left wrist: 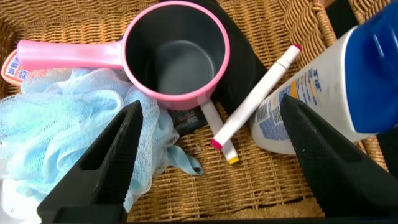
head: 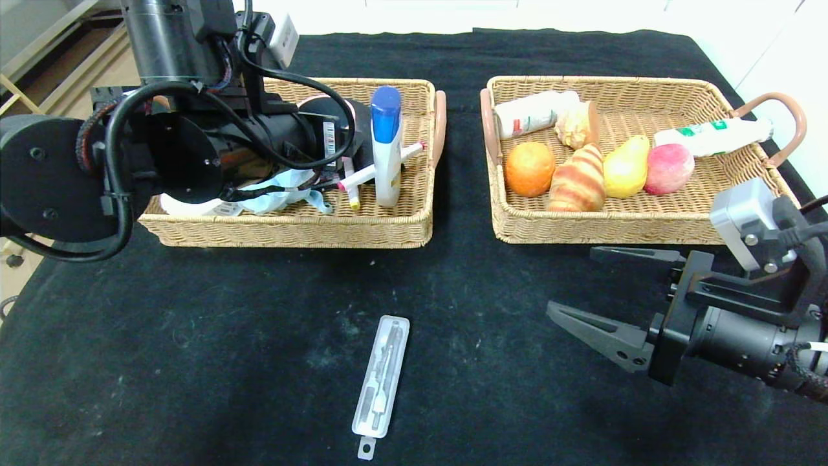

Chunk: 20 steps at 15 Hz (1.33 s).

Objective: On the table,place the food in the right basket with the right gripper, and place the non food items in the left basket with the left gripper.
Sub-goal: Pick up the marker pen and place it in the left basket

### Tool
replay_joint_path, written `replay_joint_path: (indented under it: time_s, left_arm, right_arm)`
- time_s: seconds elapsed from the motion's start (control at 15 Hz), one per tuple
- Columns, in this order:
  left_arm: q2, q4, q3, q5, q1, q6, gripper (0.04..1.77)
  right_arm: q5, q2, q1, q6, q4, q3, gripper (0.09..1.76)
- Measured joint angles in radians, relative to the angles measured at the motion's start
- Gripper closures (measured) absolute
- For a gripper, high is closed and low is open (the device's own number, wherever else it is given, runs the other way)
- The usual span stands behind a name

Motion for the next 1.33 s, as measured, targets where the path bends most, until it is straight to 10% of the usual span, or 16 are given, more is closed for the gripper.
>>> replay_joint_path:
  time_s: [1.33]
  left_arm:
    - [-0.164, 0.176, 0.370, 0.016, -0.297, -0.137, 0.11]
  right_arm:
    - [0.000, -0.009, 0.016, -0.001, -0.001, 0.004, 0.14]
